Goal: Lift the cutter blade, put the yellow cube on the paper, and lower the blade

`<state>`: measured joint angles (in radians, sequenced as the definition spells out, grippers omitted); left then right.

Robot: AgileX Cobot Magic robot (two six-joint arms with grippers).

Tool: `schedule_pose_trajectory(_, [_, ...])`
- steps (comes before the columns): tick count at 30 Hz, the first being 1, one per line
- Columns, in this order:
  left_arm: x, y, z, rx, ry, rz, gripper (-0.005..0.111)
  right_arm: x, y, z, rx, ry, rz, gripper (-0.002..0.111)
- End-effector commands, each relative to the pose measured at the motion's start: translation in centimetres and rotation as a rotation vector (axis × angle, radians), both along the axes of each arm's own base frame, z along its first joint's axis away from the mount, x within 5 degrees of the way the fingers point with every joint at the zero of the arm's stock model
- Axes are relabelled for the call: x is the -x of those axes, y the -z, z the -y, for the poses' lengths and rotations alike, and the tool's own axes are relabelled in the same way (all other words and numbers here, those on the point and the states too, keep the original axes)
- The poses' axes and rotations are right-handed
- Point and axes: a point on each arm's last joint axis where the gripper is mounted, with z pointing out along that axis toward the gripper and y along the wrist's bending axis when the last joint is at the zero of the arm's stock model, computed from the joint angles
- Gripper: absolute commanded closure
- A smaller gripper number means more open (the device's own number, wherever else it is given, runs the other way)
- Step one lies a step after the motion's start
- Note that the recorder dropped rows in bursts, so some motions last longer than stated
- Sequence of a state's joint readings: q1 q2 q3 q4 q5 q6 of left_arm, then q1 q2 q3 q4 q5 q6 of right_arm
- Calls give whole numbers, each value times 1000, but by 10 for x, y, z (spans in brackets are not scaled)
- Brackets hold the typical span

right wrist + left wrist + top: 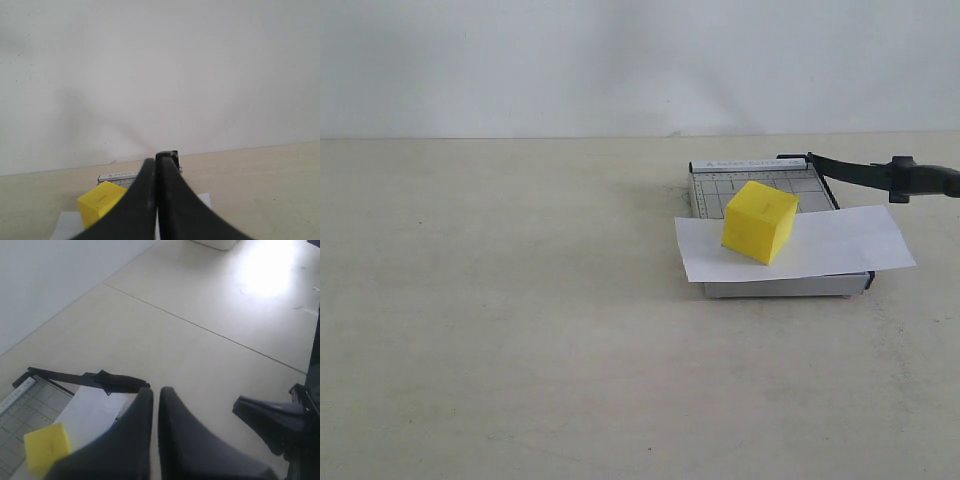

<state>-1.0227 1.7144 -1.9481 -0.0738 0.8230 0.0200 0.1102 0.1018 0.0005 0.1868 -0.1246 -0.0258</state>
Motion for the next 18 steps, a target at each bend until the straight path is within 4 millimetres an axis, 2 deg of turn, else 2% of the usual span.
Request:
schedule_pose_trajectory(1, [19,-18,-38,-5,-21,113,102,0,-1,0,9,0,17,109])
schedule_pose_trajectory(8, [39,-24,-87,100,-55,298,102,0,-1,0,6,-1,17,109])
schedule_pose_trajectory(18, [53,1,-171,61,-197,345,102,0,-1,0,6,-1,17,109])
